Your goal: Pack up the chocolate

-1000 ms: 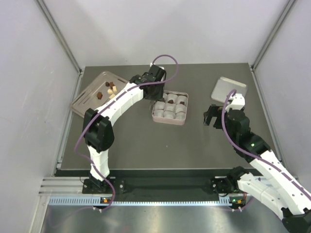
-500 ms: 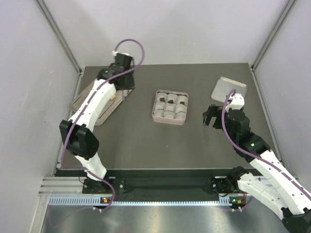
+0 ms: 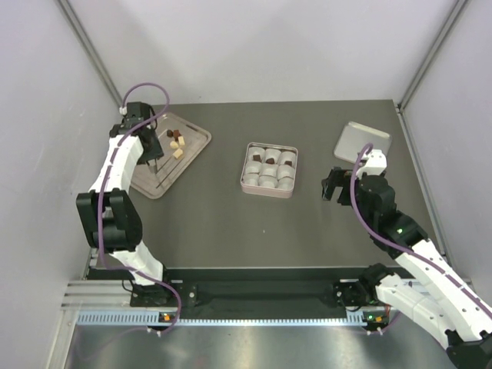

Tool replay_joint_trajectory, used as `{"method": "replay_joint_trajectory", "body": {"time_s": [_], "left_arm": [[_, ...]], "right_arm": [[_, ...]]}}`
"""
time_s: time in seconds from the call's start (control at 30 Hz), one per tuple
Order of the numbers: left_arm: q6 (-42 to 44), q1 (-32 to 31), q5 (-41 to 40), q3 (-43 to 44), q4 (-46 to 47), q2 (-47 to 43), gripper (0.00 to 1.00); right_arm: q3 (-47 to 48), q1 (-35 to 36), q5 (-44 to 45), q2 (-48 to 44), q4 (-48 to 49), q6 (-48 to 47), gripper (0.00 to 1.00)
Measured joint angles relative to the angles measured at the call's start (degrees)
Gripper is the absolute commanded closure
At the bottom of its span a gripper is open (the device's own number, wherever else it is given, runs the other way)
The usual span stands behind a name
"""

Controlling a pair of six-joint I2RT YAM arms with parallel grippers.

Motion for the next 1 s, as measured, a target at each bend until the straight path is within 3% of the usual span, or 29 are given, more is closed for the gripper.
{"method": "replay_joint_trajectory", "body": {"time_s": [0.6,1.0], "left_arm": [[5.7,2.8,5.9,-1.0,7.4,5.6,0.45],[7.6,3.6,8.1,-0.5,8.2,11.4,0.48]], "right_arm": [[0.0,0.0,1.7,-0.2,0.0,-1.3,0.00],[-0.3,0.0,1.9,-0.1,0.2,-1.9,0.00]]}}
